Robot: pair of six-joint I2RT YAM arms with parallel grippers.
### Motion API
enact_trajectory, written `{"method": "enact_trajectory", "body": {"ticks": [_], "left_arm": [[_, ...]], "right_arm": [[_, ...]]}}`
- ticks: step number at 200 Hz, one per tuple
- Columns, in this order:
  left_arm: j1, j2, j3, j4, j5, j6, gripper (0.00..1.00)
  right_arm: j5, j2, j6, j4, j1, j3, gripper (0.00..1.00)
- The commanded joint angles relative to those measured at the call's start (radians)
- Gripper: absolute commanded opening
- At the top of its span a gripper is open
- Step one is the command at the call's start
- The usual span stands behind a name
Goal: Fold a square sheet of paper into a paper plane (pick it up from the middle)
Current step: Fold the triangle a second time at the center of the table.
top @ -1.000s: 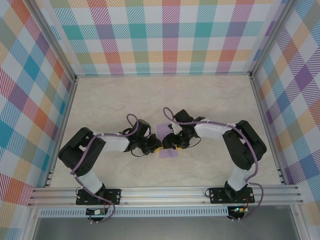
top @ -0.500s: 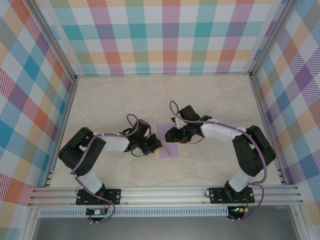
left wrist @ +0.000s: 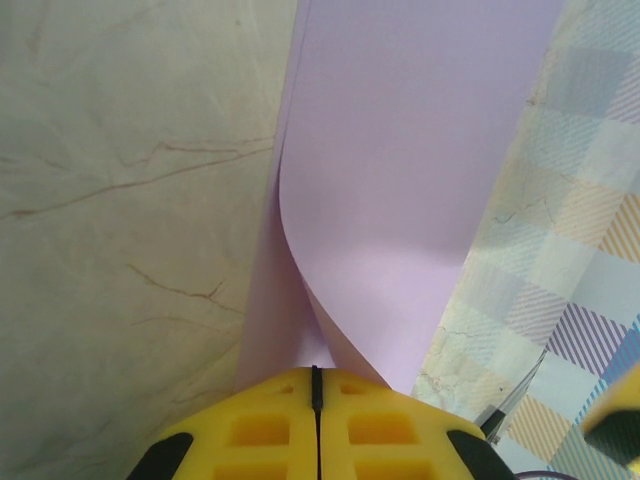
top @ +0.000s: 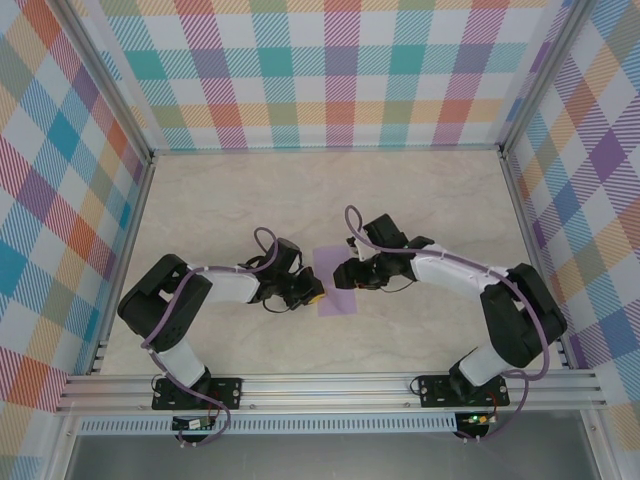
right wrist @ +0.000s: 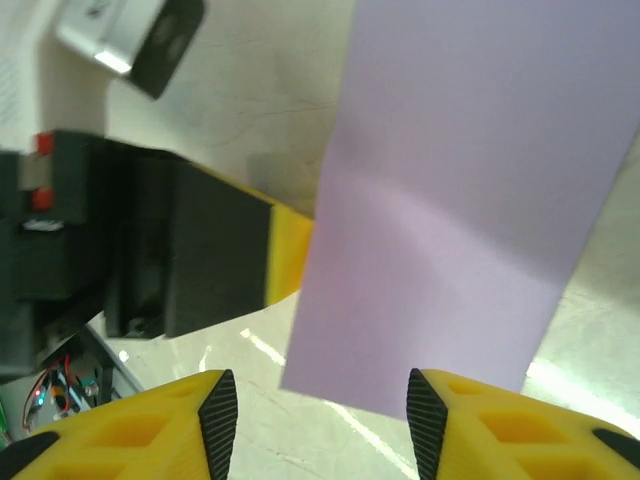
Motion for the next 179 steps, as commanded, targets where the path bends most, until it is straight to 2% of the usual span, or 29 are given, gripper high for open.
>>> {"method": "enact_trajectory", "body": {"ticks": [1, 25, 48, 68, 118, 144, 179], "left_arm": [[-0.012, 0.016, 0.027, 0.01, 0.014, -0.013, 0.05], [-0.013, 0.017, 0.028, 0.006, 0.012, -0.012, 0.05], [-0.012, 0.014, 0.028, 0.001, 0.01, -0.012, 0.05], [-0.013, 0.01, 0.028, -0.001, 0.01, -0.011, 0.05], [-0.012, -0.003, 0.031, 0.0, 0.013, -0.009, 0.05], [-0.012, -0.031, 0.03, 0.011, 0.015, -0.002, 0.06], [-0.012, -0.068, 0.025, 0.044, 0.021, 0.005, 0.09]], "right_arm": [[-0.007, -0.008, -0.067, -0.007, 0.045, -0.003, 0.53], [0.033, 0.035, -0.083, -0.031, 0.082, 0.029, 0.53], [0.061, 0.081, -0.089, -0.047, 0.099, 0.06, 0.48], [0.086, 0.097, -0.085, -0.048, 0.1, 0.067, 0.39], [0.222, 0.097, -0.061, -0.054, 0.096, 0.07, 0.09], [0.243, 0.112, -0.053, -0.053, 0.078, 0.075, 0.04], [0.26, 0.129, -0.046, -0.06, 0.051, 0.079, 0.03]]}}
